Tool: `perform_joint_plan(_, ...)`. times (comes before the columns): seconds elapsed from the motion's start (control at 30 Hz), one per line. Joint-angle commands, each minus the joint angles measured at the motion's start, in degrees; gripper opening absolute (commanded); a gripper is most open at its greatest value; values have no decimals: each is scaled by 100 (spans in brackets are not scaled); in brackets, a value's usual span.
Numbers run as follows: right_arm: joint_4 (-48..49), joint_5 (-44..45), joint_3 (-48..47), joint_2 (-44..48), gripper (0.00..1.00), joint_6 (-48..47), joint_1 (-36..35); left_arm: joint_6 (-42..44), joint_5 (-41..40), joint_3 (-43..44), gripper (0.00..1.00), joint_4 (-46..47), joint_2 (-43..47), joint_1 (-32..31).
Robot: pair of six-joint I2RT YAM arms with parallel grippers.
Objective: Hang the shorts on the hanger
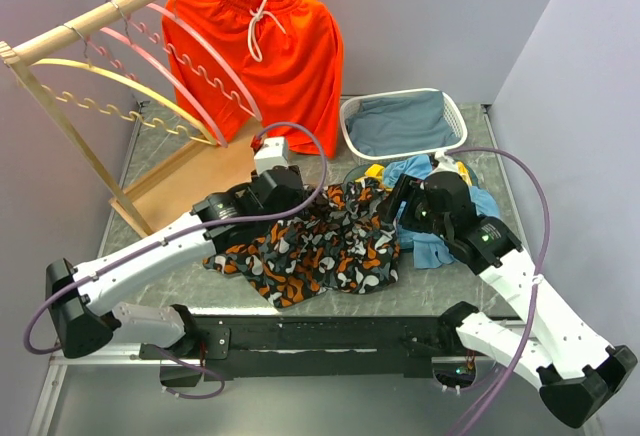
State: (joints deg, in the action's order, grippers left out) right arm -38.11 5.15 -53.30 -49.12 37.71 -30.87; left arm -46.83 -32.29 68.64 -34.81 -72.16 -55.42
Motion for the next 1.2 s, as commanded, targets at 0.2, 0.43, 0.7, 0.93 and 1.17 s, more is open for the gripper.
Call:
perform_joint_plan(0.2,348,338,-84,219,76,157,-15,938,497,1789,65,-289,721,5)
perform_joint_plan(0.43,479,101,-40,201,76,219,-24,922,-620,4321,66,-1473,-243,671)
perform_joint_plan(0.7,506,-31,91,315,76,271,-15,1036,-1288,6133,61,-1766,-1597,1753)
perform_joint_plan(0.93,488,-40,188,403,76,254,-15,816,-1034,5986,58,-1468,-1924,2360)
perform_joint_plan(1.17,550,-66,302,412,76,254,-15,807,-621,5169,58,-739,-1749,2772)
